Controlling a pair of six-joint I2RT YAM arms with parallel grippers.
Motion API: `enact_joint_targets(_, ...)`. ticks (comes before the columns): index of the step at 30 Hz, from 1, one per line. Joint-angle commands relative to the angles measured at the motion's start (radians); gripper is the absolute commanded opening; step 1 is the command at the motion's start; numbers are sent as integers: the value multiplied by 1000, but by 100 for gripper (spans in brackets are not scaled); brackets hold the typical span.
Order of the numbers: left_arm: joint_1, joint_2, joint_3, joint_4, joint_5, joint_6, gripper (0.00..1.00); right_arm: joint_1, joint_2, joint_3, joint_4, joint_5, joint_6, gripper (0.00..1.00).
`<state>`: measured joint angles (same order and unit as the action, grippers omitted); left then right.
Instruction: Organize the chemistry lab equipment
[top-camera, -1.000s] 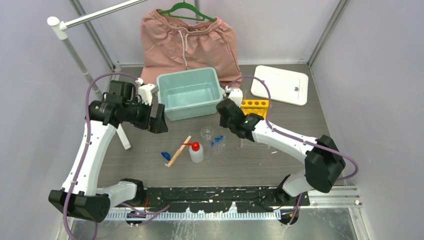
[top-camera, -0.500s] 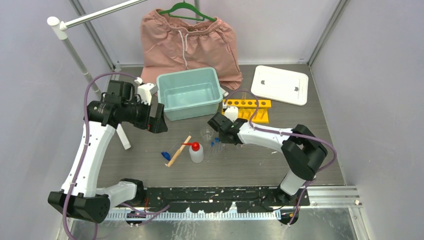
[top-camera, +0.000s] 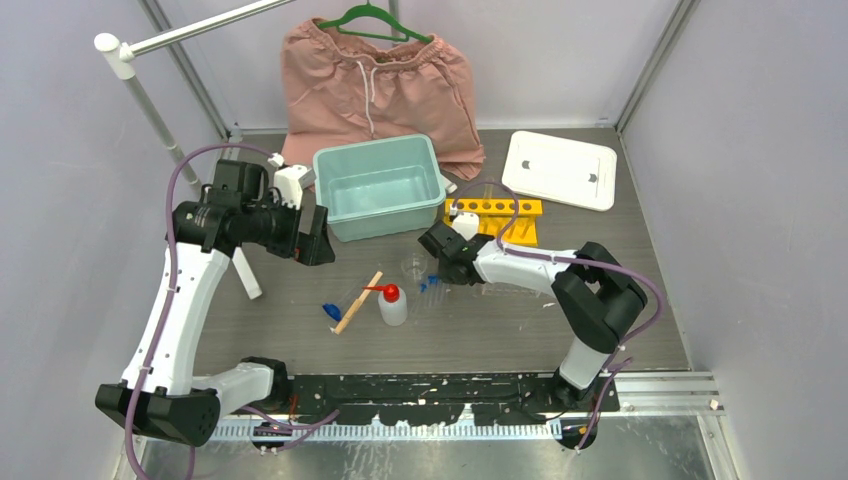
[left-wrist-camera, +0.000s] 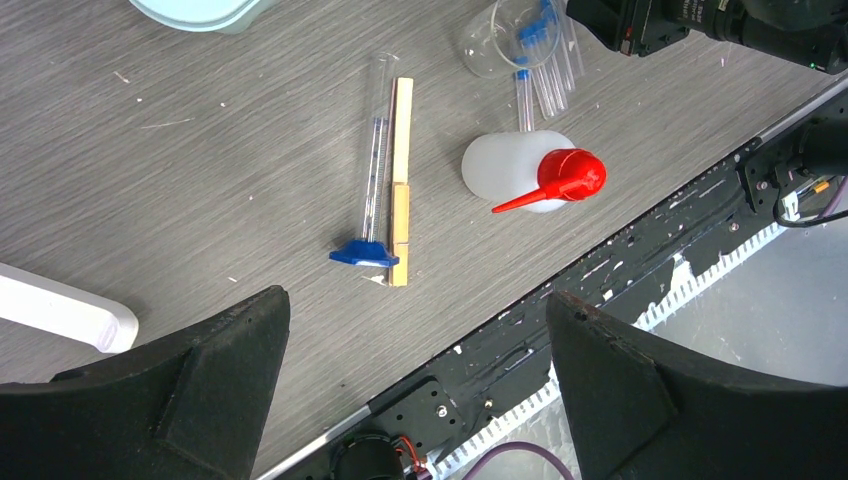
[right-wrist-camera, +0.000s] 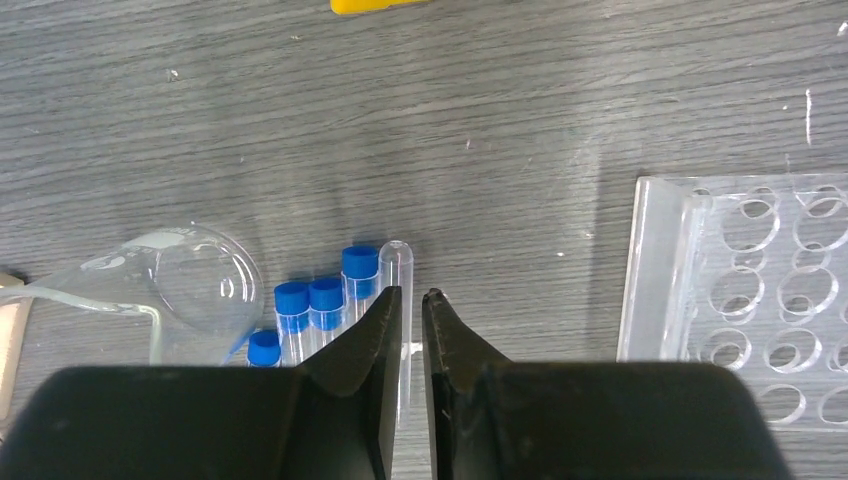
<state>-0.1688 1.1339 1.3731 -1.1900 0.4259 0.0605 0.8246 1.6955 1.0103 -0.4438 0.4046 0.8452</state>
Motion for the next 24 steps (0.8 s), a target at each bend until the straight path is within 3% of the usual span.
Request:
enact_joint_targets(1, 5, -25, 37, -3, 3, 12, 100, -5, 6, -9, 25, -6, 19, 20)
enact_joint_targets(10, 5, -25, 25, 4, 4, 12, 100, -6, 2, -15, 38, -28, 18, 27)
enact_joint_targets(24, 4, -28, 21, 5, 6, 18, 100, -7, 21, -14, 40, -28, 21, 24)
